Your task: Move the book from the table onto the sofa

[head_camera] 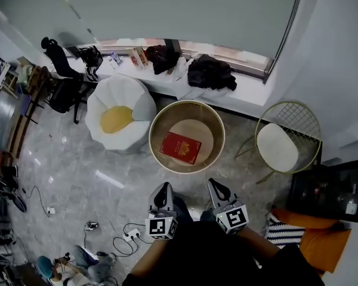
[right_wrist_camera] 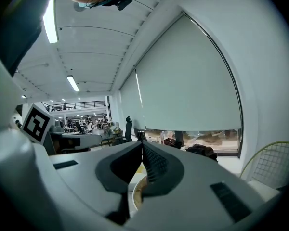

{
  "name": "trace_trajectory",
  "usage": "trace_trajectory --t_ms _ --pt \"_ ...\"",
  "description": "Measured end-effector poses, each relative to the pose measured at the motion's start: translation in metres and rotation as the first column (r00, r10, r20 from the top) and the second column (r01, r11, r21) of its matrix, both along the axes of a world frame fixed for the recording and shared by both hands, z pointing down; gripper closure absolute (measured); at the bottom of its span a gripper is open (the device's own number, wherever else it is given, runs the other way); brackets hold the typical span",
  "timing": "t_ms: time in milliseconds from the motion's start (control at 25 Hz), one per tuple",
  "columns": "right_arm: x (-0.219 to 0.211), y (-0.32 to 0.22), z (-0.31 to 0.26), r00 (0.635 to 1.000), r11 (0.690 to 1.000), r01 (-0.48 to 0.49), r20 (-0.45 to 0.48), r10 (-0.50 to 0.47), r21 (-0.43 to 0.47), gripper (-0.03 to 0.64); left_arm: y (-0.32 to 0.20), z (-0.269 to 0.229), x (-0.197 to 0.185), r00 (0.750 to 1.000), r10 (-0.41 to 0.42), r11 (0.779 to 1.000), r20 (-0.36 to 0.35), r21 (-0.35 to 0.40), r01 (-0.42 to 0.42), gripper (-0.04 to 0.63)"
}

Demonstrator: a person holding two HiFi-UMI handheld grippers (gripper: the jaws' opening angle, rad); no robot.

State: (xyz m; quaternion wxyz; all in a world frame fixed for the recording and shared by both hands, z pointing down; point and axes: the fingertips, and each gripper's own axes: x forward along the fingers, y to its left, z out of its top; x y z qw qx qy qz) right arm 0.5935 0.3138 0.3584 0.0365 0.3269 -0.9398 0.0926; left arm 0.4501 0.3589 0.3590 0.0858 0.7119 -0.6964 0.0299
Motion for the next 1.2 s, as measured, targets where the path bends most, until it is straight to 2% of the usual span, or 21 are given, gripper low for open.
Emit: trace_trajectory --t_ms 120,320,480,600,720,800,920,1080,1200 --pt "-0.009 -0.012 0.004 1.000 1.000 -0.020 0.012 0.020 -0.007 0.600 -0.008 0.008 -0.019 1.000 0.004 1.000 0.005 -0.007 -0.004 0.578" --pt "-0.055 -0.023 0.006 1.000 1.000 0.003 0.009 -0.002 -0.011 0.600 -0.027 0.018 -0.054 0.999 0.028 1.000 -0.039 -0.013 -0.029 0.578" --pt "-0.101 -0.032 0.016 0.999 0.999 -0.022 -0.028 0.021 -0.034 0.600 -0.047 0.023 -0.088 0.992 0.121 0.993 -0.019 -0.013 -0.121 0.578" --pt "-0.124 -0.040 0.029 0.993 0.991 -0.108 -0.055 0.103 -0.083 0.600 -0.056 0.029 -0.124 0.979 0.194 0.981 -0.055 -0.016 -0.195 0.578" --pt "-0.144 -0.049 0.050 0.979 0.968 -0.198 -0.088 0.186 -0.155 0.600 -0.061 0.043 -0.158 0.964 0.266 0.963 -0.025 -0.044 -0.267 0.578" --pt "-0.162 -0.051 0.069 0.969 0.945 -0.232 -0.143 0.203 -0.230 0.600 -0.061 0.054 -0.176 0.950 0.310 0.948 -0.030 -0.069 -0.312 0.578" --pt "-0.188 -0.053 0.088 0.952 0.917 -0.277 -0.209 0.222 -0.288 0.600 -0.061 0.073 -0.195 0.931 0.358 0.926 -0.074 -0.103 -0.364 0.578" --pt "-0.212 -0.057 0.108 0.939 0.883 -0.327 -0.223 0.262 -0.338 0.600 -0.073 0.101 -0.215 0.906 0.406 0.896 -0.116 -0.143 -0.420 0.578" --pt "-0.221 -0.057 0.129 0.946 0.864 -0.311 -0.222 0.238 -0.397 0.600 -0.090 0.119 -0.232 0.911 0.382 0.894 -0.156 -0.186 -0.407 0.578"
